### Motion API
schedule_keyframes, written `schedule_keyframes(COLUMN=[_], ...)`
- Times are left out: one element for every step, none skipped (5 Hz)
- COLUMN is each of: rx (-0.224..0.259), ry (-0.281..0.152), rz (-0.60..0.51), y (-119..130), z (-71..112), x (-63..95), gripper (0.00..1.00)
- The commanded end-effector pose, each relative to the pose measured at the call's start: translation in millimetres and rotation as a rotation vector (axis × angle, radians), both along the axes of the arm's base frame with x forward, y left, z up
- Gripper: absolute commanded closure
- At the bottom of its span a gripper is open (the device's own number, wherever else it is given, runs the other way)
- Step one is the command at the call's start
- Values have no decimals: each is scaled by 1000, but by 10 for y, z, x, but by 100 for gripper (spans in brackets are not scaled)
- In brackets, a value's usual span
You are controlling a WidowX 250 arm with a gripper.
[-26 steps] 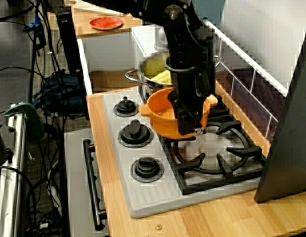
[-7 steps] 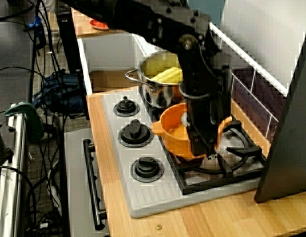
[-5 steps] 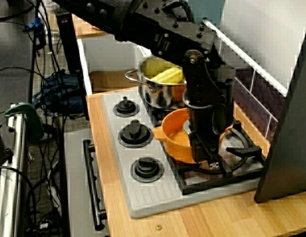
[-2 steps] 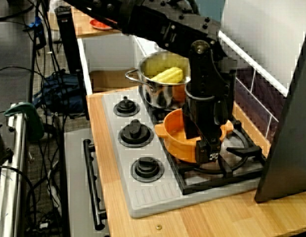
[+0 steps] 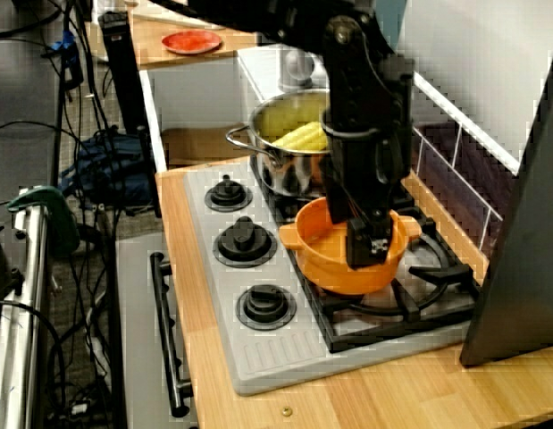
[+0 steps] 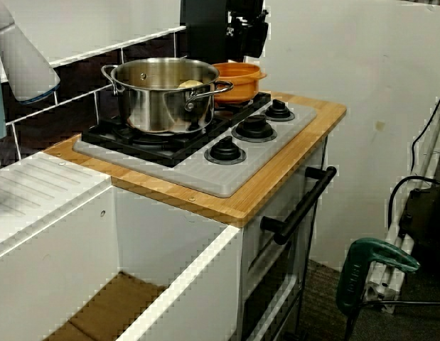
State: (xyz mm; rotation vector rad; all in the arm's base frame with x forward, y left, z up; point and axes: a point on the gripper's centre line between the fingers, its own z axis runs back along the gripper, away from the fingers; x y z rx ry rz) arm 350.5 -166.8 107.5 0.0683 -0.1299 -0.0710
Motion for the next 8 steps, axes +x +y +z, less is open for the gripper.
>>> schedule_keyframes(rx=[-68,-41,-22,-4,-1,-5,8,18], ry=[-89,-104,-101,-135,-137,-137,-150,-155], rz=[31,97,129,189,229,254,293,312], y=[235,496,719,945,1087,1214,1384,1502], z=[521,516,534,565,548,561,524,502], x=[-79,-95,-119,-158,-137,-110,-75,-14], gripper=[0,0,0,0,0,0,0,0])
